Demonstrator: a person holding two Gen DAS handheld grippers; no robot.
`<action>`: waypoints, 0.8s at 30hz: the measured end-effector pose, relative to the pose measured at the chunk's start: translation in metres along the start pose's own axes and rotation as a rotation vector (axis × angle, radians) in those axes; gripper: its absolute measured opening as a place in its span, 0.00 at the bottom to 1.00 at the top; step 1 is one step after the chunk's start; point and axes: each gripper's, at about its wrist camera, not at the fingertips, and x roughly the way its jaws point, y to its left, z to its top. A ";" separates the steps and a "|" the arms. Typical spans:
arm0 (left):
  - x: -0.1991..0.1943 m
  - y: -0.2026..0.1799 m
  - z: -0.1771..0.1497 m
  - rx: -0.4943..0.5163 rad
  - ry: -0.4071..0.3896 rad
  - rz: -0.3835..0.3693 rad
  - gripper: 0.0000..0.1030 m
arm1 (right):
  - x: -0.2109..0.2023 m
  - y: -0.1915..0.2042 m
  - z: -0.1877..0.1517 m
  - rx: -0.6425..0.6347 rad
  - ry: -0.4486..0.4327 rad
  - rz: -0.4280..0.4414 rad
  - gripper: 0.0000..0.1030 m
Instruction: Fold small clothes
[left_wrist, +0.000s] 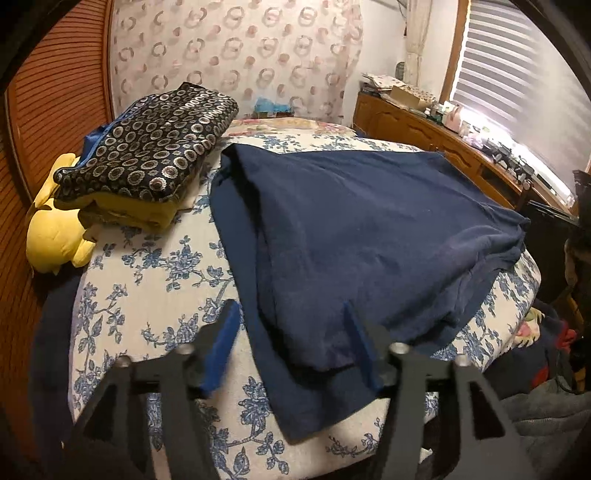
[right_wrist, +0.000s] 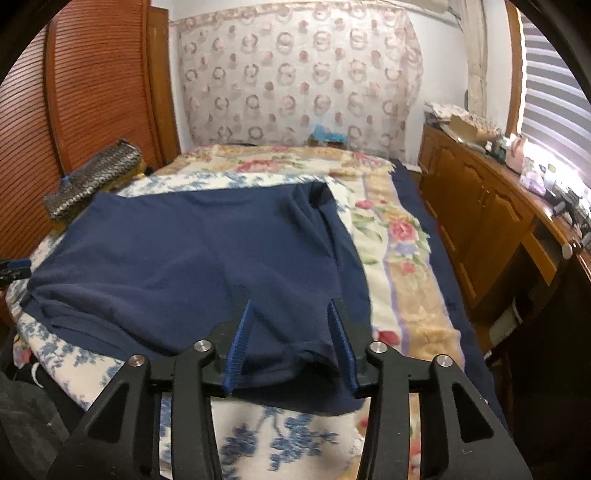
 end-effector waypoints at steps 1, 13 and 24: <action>0.001 0.000 0.000 -0.002 0.003 0.001 0.59 | 0.000 0.007 0.000 -0.009 -0.005 0.016 0.46; 0.024 0.004 -0.008 -0.021 0.064 0.043 0.59 | 0.035 0.090 -0.005 -0.103 0.028 0.167 0.53; 0.026 -0.002 -0.013 -0.014 0.051 0.059 0.59 | 0.059 0.140 -0.007 -0.181 0.057 0.218 0.54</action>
